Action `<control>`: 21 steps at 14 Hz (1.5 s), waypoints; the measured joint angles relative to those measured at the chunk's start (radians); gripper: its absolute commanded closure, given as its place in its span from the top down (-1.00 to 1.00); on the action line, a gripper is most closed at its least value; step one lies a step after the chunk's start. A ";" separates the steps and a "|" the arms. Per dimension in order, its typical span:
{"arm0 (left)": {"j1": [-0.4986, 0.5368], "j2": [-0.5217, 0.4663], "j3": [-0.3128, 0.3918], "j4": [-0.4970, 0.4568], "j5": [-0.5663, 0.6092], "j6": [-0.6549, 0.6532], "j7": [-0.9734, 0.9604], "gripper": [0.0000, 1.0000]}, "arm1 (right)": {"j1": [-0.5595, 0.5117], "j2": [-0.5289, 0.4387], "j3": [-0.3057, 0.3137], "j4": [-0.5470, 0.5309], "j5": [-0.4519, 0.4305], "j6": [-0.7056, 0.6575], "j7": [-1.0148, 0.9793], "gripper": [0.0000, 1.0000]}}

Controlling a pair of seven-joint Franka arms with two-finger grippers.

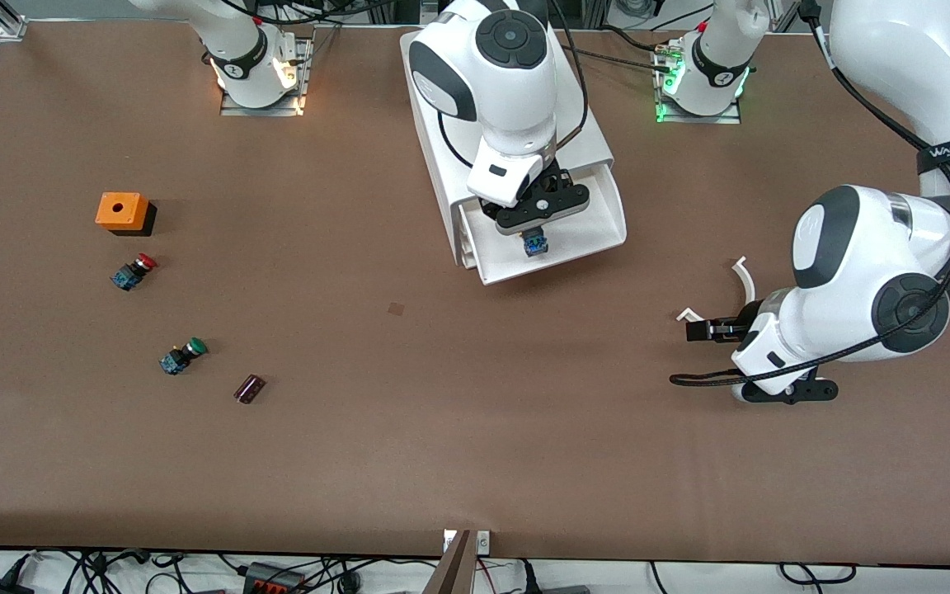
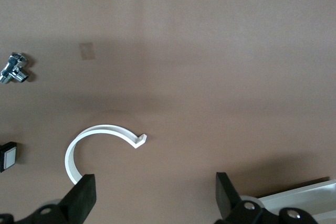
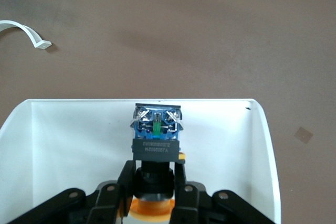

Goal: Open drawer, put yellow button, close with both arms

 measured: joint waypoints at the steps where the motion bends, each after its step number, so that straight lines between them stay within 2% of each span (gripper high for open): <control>1: 0.002 -0.002 0.000 -0.003 0.000 0.000 0.000 1.00 | 0.001 0.005 0.000 0.000 0.000 -0.001 0.000 -1.00; 7: 0.003 -0.006 0.000 -0.008 0.000 0.002 0.000 1.00 | 0.020 0.047 0.000 -0.002 0.000 -0.009 0.000 -1.00; 8: 0.003 -0.006 0.000 -0.008 0.000 0.002 0.000 1.00 | 0.023 0.051 0.000 -0.002 0.000 -0.009 0.001 -0.69; 9: 0.003 -0.006 0.000 -0.008 0.000 0.002 0.000 1.00 | 0.023 0.052 0.000 -0.002 0.000 -0.009 0.001 0.52; 10: 0.003 -0.006 0.000 -0.008 0.000 0.002 0.000 1.00 | 0.023 0.052 0.000 -0.002 0.000 -0.009 0.001 1.00; 17: 0.003 -0.009 0.000 -0.008 0.000 0.003 -0.001 1.00 | 0.010 0.045 -0.016 0.032 0.000 -0.008 0.040 1.00; 21: 0.003 -0.013 0.000 -0.008 0.000 0.006 -0.002 1.00 | -0.084 -0.024 -0.028 0.059 -0.001 -0.094 0.045 1.00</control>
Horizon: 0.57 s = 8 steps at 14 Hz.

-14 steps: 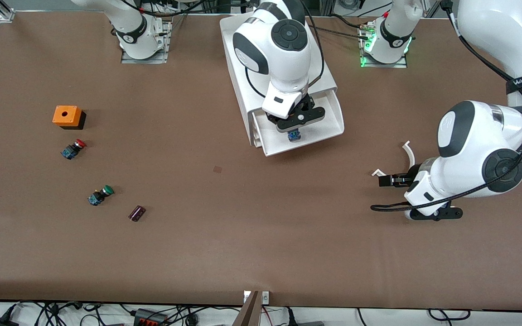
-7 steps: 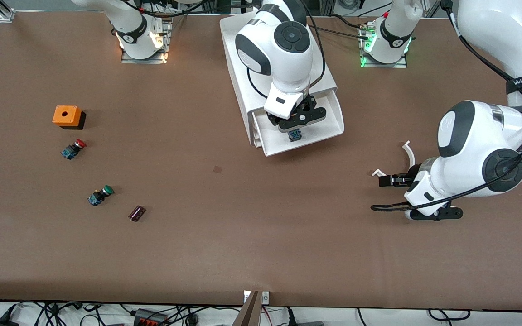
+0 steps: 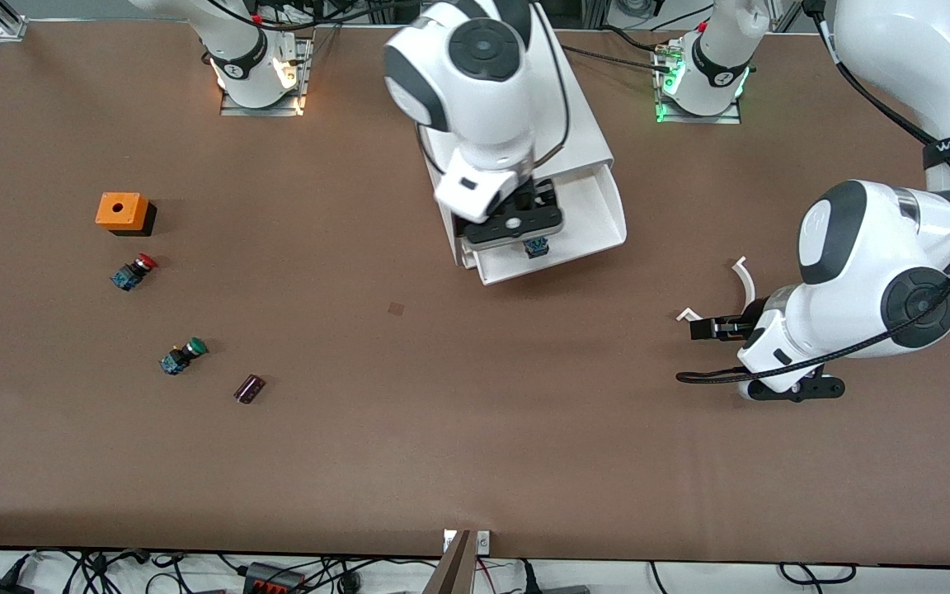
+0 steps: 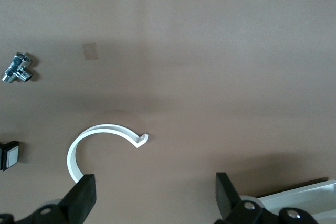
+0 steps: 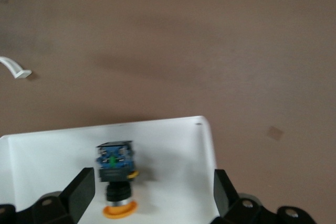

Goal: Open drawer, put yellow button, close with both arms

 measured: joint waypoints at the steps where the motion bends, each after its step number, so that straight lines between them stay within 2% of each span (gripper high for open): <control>1: 0.000 0.000 -0.001 -0.001 0.000 0.003 -0.006 1.00 | -0.041 -0.022 -0.002 0.001 0.000 -0.031 -0.004 1.00; 4: -0.005 0.000 -0.018 -0.019 0.000 0.039 -0.073 1.00 | -0.174 -0.060 -0.004 -0.001 -0.020 -0.085 -0.086 1.00; 8: -0.024 -0.001 -0.129 -0.065 0.000 0.128 -0.296 1.00 | -0.322 -0.058 -0.005 -0.035 -0.039 -0.097 -0.157 1.00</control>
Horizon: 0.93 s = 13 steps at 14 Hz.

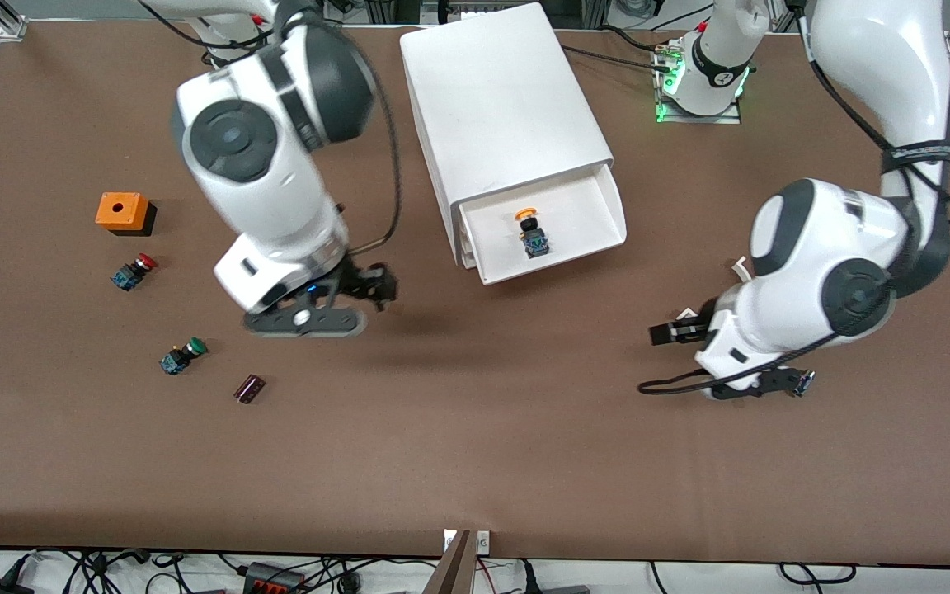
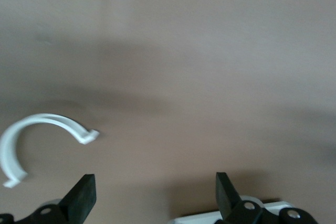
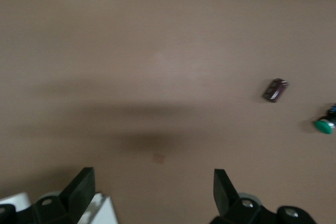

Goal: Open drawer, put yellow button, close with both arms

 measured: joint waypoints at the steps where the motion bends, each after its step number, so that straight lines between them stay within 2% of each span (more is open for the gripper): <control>1: -0.020 0.000 -0.019 -0.010 0.000 0.019 -0.055 1.00 | -0.030 0.000 0.000 -0.010 -0.001 -0.005 -0.038 1.00; 7: -0.184 0.000 -0.033 -0.100 0.001 0.103 -0.247 1.00 | -0.208 -0.020 -0.009 -0.015 -0.002 -0.028 -0.156 1.00; 13: -0.240 -0.022 -0.037 -0.182 0.001 0.133 -0.289 1.00 | -0.316 -0.099 -0.008 -0.048 -0.002 -0.053 -0.197 1.00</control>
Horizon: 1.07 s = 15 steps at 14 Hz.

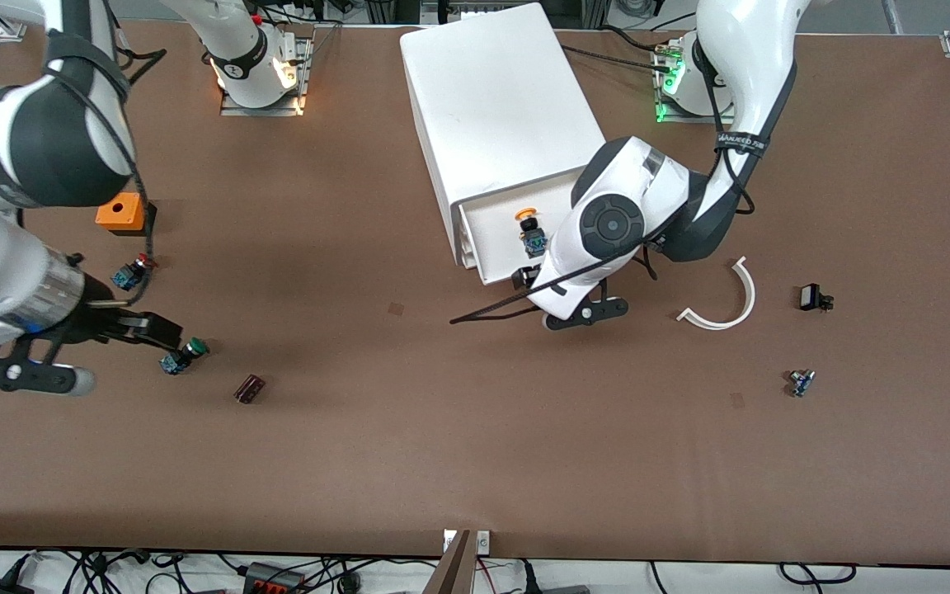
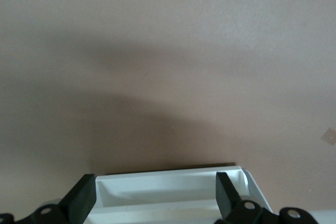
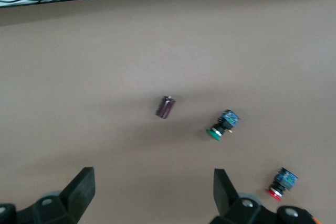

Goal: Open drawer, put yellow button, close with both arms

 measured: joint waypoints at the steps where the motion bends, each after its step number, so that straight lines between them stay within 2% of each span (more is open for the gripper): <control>1: -0.001 -0.013 -0.005 -0.018 0.000 0.000 0.000 1.00 | -0.019 -0.026 0.000 -0.028 0.000 0.009 -0.025 1.00; 7: -0.001 -0.091 -0.051 -0.135 0.000 0.010 -0.028 1.00 | -0.164 -0.225 0.001 -0.234 0.000 0.057 -0.241 1.00; 10: 0.001 -0.111 -0.077 -0.170 -0.004 0.012 -0.056 1.00 | -0.206 -0.280 0.001 -0.276 0.000 0.058 -0.295 1.00; 15: 0.002 -0.133 -0.112 -0.218 -0.015 0.012 -0.066 1.00 | -0.198 -0.316 0.014 -0.304 0.000 0.013 -0.296 1.00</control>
